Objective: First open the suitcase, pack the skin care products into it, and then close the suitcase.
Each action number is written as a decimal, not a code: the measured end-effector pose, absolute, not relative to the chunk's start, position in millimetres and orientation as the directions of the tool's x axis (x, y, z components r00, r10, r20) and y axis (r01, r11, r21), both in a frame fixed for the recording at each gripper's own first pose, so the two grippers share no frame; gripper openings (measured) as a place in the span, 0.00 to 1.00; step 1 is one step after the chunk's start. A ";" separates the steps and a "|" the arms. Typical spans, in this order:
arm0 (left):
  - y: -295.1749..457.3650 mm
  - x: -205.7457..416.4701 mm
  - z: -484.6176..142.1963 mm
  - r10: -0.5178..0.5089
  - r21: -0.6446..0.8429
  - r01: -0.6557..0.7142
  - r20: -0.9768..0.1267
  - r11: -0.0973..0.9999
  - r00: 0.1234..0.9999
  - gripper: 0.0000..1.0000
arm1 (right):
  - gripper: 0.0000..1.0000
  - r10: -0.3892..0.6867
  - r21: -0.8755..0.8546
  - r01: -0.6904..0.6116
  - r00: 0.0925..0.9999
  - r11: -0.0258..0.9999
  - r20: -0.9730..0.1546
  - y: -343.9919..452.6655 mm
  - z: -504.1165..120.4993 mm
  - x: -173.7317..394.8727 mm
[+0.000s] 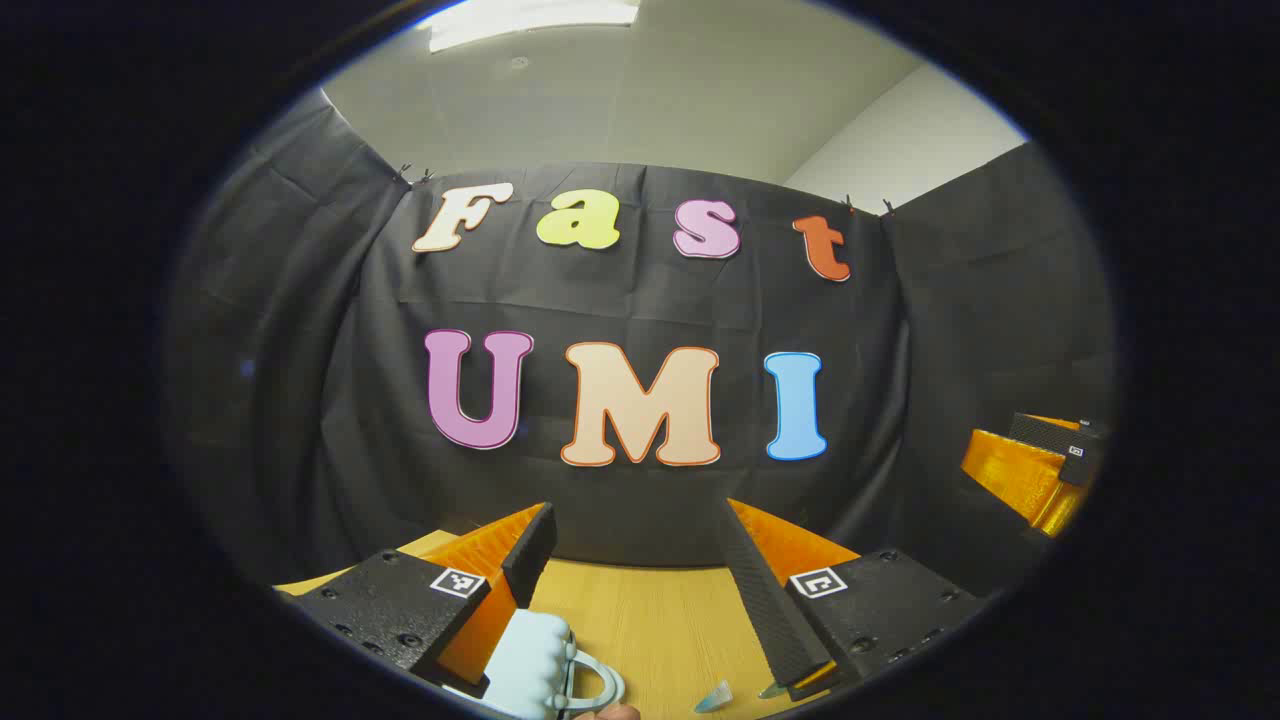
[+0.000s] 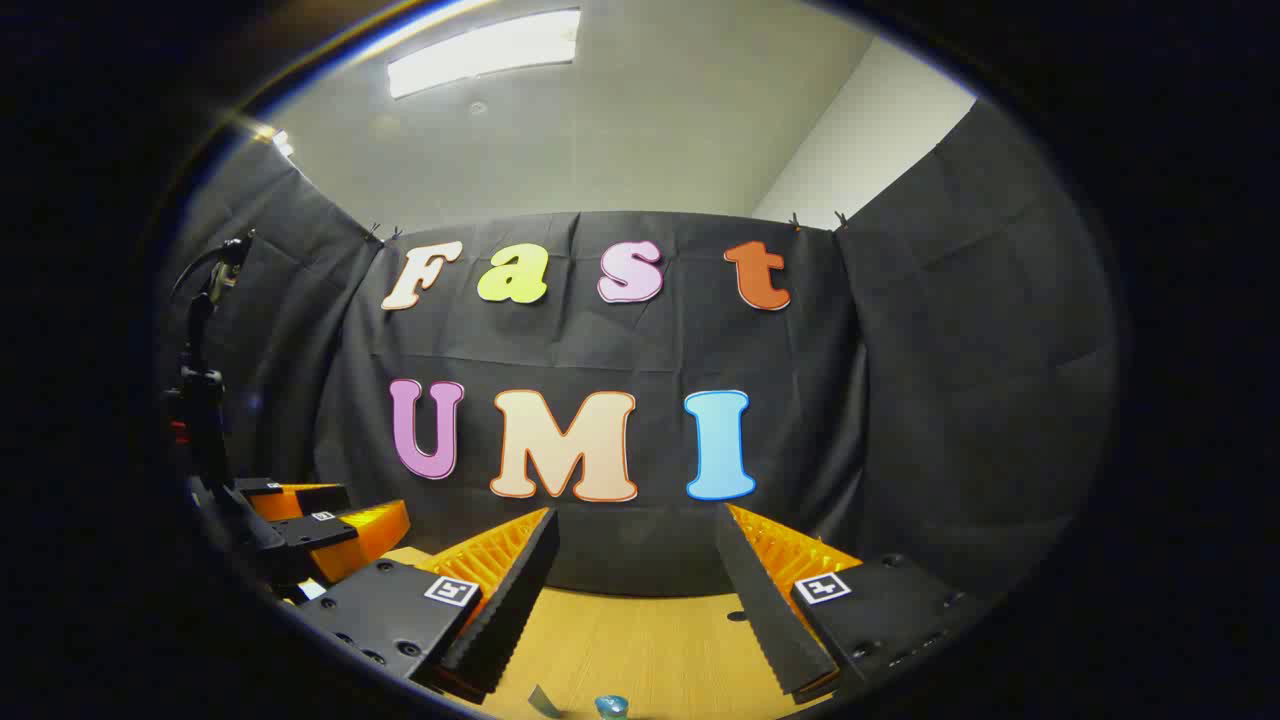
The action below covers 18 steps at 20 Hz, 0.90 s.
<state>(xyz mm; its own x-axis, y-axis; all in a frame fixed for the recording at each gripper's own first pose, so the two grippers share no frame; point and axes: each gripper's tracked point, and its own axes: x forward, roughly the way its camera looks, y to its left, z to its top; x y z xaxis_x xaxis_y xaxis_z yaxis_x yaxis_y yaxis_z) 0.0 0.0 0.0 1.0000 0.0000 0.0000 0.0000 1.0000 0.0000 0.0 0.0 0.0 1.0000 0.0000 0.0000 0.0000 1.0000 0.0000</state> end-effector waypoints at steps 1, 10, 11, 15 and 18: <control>-0.5 -0.6 2.9 0.000 -0.006 0.000 0.005 1.000 1.000 0.93 | 0.98 -0.006 0.000 0.006 1.000 1.000 -0.002 -2.8 -1.2 0.6; 0.4 5.7 -3.5 0.020 0.025 -0.020 0.003 0.999 1.000 0.95 | 0.98 0.002 -0.005 -0.002 1.000 1.000 0.007 -1.3 1.6 10.8; -1.0 7.6 -2.9 0.018 0.029 -0.018 0.006 0.999 1.000 0.95 | 0.98 0.005 -0.004 -0.005 1.000 1.000 0.008 -2.0 0.2 12.1; -4.6 15.5 -17.6 0.023 0.024 -0.023 -0.017 0.999 1.000 0.94 | 0.98 0.028 -0.007 -0.028 1.000 1.000 -0.001 -4.5 -9.5 20.6; 7.4 20.0 -38.4 0.090 0.027 -0.089 -0.053 0.996 0.995 0.95 | 0.98 0.077 -0.016 -0.077 0.997 0.997 -0.016 -8.0 -24.1 29.9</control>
<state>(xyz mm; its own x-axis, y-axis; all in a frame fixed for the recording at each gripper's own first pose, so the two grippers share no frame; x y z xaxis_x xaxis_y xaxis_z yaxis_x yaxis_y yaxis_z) 20.0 7.4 -38.4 0.9945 0.0901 -0.0534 -0.0887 0.9957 0.0273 29.9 -8.0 -24.1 0.9969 0.0768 -0.0158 -0.0770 0.9969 -0.0163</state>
